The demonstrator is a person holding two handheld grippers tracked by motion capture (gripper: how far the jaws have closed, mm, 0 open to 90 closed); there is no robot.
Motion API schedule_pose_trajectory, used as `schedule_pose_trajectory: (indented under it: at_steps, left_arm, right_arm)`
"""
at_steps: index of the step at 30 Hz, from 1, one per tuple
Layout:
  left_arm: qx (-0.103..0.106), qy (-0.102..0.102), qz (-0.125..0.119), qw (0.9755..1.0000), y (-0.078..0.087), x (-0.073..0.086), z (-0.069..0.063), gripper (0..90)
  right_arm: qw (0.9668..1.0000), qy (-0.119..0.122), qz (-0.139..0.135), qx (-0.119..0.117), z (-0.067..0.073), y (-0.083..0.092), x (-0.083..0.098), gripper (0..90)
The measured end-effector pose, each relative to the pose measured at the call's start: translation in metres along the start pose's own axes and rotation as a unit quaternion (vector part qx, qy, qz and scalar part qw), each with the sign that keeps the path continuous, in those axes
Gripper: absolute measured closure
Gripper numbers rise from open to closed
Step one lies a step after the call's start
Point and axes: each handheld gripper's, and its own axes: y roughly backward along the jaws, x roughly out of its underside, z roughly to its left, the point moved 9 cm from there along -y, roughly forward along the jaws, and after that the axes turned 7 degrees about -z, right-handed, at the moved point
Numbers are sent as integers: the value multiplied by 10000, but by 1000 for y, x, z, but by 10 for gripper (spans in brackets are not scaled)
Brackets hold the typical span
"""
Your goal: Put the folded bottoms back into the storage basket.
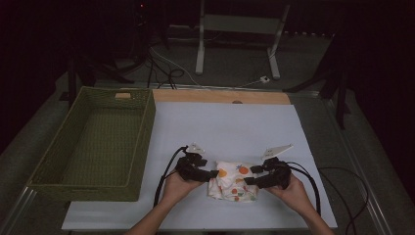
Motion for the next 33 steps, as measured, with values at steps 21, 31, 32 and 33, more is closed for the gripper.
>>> schedule_pose_trajectory:
  at_steps: [21, 31, 32, 33]
  left_arm:
    - [536, 2994, 411, 9517, -16, 14, -16, 325]
    - [752, 3001, 551, 9493, -35, 10, -29, 445]
    - [746, 2931, 553, 9516, -36, 11, -30, 487]
    - [748, 2871, 549, 9534, -37, 12, -30, 535]
  right_arm:
    - [9991, 380, 191, -35, 31, -21, 12, 392]
    - [9989, 443, 136, 11, 34, -24, 16, 391]
    - [9990, 423, 119, 11, 34, -23, 17, 388]
    - [9990, 427, 115, 16, 34, -23, 17, 386]
